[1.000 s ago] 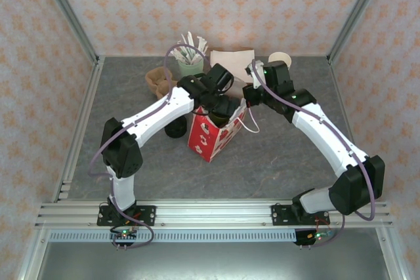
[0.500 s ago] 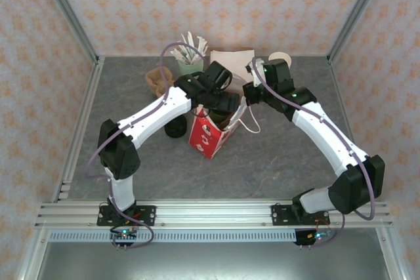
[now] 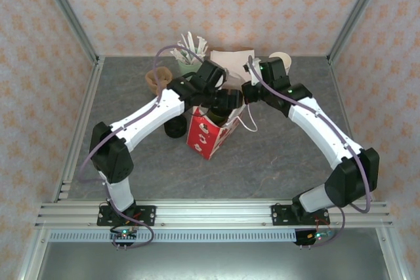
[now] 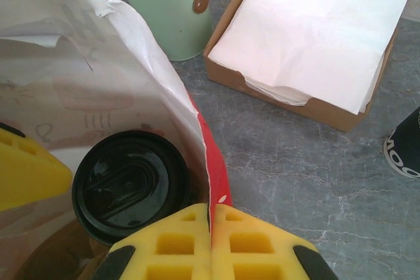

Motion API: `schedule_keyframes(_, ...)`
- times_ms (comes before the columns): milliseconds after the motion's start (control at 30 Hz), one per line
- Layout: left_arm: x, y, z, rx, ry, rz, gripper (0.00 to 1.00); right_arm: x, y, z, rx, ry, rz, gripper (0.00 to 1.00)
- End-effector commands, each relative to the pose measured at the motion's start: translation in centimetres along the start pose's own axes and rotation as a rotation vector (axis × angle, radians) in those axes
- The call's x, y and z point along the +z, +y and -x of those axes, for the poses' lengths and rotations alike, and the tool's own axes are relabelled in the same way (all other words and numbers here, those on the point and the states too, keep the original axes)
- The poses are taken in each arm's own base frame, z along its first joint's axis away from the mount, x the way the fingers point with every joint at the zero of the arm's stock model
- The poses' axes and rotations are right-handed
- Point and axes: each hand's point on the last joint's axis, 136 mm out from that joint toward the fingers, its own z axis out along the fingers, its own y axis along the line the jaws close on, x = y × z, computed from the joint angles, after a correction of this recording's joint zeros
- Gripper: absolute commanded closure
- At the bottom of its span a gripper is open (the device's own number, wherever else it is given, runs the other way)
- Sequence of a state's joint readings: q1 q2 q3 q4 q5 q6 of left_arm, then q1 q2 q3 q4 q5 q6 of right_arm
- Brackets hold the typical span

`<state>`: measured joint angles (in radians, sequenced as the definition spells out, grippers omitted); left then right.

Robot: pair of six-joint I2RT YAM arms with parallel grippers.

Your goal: Pack the takeout coffee

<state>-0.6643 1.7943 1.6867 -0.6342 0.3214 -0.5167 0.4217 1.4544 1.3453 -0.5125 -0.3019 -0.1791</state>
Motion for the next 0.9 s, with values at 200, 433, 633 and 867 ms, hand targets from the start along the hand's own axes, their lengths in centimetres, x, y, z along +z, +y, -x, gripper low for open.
schedule_keyframes(200,-2.0,-3.0,2.0,-0.027,-0.056,-0.192,0.10,-0.8,-1.7,1.8,0.065,-0.041,-0.056,0.93)
schedule_keyframes(433,-3.4,-3.0,2.2,-0.038,-0.089,-0.208,0.09,-0.6,-2.6,2.6,0.090,-0.059,-0.062,0.77)
schedule_keyframes(633,-5.3,-3.5,2.3,-0.027,-0.106,-0.228,0.06,0.2,-2.6,2.7,0.104,-0.043,-0.049,0.76)
schedule_keyframes(867,-8.5,-5.3,4.6,0.013,-0.169,-0.255,0.05,-0.5,-2.6,3.6,0.134,-0.032,-0.053,0.61)
